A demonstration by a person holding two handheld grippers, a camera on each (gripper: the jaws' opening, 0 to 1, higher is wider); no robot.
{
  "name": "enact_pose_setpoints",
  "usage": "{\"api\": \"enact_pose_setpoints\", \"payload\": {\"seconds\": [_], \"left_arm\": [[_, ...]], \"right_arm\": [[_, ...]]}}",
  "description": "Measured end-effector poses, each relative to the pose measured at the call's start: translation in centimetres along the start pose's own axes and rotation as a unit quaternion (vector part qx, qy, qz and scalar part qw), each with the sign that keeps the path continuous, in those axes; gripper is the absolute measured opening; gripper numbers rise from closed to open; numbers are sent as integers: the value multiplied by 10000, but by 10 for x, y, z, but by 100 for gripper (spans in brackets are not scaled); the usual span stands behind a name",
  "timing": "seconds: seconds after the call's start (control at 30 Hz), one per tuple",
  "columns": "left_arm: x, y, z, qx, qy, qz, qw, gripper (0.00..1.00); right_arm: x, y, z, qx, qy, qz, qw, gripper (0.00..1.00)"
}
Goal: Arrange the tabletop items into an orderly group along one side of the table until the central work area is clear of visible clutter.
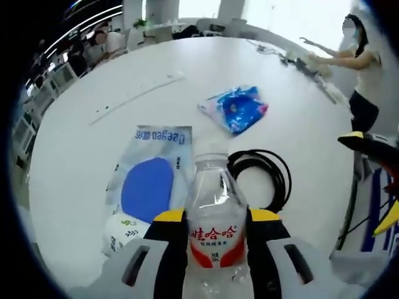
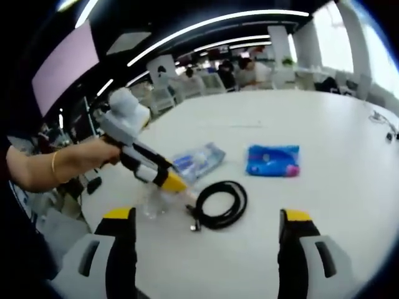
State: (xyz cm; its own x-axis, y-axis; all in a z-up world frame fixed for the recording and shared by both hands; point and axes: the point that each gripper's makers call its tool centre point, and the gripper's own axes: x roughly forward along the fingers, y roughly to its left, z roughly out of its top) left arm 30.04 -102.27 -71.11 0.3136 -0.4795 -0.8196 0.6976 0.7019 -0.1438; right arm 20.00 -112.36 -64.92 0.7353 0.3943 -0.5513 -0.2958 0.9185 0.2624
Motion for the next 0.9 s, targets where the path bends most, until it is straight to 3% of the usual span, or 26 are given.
{"api": "enact_pose_setpoints", "payload": {"seconds": [0.47,0.77,0.9], "left_arm": [[-32,1,-3,-134,-725,72,9973,33],[-46,2,0,-299,-1148,69,9929,32],[-56,0,4,-274,-1466,117,9887,32]], "right_arm": [[-7,6,-1,-10,-33,4,10000,93],[-7,8,1,-24,-49,6,10000,93],[-8,9,3,-27,-89,9,10000,93]]}}
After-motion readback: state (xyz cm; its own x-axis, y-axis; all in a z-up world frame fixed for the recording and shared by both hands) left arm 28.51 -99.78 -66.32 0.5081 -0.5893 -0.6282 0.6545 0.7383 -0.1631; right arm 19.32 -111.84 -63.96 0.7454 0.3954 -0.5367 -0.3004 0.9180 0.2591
